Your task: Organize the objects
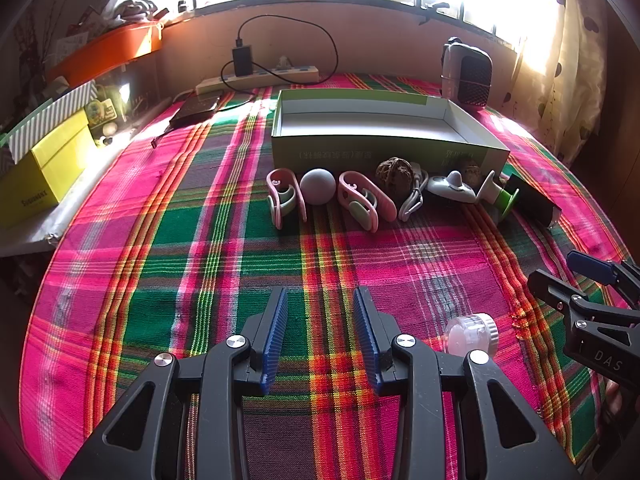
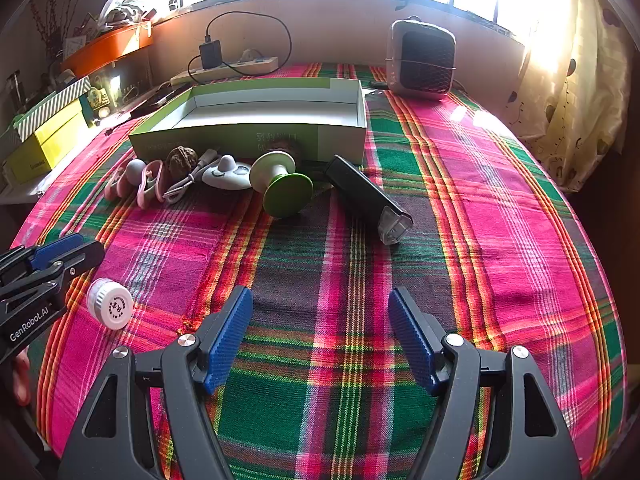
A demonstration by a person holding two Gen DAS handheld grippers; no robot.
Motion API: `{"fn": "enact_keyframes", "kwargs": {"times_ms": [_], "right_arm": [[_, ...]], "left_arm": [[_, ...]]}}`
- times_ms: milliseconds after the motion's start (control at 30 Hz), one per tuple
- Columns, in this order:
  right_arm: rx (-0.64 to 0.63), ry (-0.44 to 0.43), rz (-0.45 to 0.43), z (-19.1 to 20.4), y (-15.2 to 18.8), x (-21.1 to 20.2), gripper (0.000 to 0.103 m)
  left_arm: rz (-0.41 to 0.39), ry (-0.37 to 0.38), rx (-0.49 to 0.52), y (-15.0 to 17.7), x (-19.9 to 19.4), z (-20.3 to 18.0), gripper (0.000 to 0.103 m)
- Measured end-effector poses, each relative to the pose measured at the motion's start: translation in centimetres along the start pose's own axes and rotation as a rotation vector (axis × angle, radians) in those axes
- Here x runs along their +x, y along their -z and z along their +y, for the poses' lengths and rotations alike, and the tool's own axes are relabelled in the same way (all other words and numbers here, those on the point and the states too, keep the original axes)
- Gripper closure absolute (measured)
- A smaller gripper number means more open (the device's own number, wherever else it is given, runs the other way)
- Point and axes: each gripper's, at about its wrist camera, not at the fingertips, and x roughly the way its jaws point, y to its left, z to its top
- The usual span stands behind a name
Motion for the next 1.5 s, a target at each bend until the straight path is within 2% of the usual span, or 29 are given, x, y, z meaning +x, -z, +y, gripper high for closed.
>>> {"fn": "enact_keyframes", "kwargs": {"times_ms": [1500], "right_arm": [[-0.015,-0.017,0.001,-0.08,0.16,-0.08,0.032]], "left_arm": [[-0.001,-0.009,0.006,-0.04,-0.01,0.04,0.071]]}}
